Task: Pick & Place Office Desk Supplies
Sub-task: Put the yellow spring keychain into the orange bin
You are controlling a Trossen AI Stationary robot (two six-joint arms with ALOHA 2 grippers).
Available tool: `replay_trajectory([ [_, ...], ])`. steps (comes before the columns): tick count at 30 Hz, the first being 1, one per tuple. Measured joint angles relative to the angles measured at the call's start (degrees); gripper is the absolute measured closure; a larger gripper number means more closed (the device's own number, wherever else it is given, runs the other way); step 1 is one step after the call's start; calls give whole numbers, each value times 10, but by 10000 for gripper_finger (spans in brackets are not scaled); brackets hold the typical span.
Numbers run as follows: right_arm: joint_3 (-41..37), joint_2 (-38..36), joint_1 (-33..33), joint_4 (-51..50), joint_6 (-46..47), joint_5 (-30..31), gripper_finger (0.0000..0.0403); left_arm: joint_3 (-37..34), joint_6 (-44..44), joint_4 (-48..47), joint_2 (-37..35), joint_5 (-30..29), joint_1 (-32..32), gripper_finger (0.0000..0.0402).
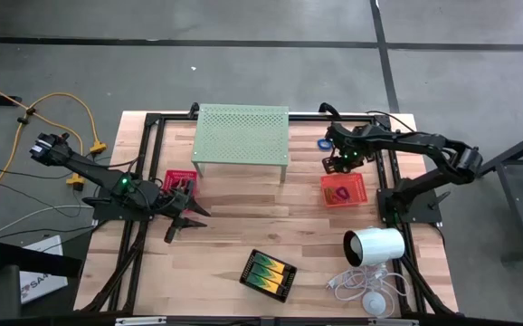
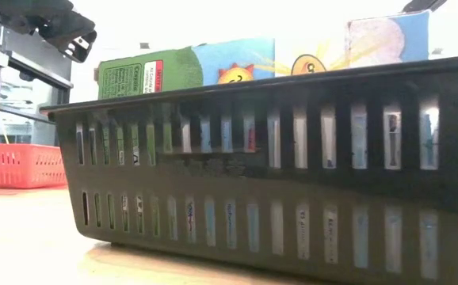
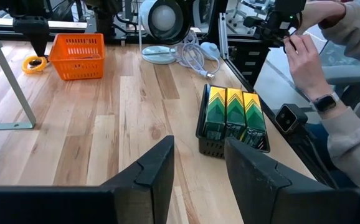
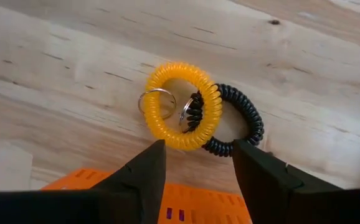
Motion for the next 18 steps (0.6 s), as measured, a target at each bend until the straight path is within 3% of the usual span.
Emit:
replay_trajectory([
  [18,0,33,0,19,28,1,229,0,0,0,0,0,0,266],
])
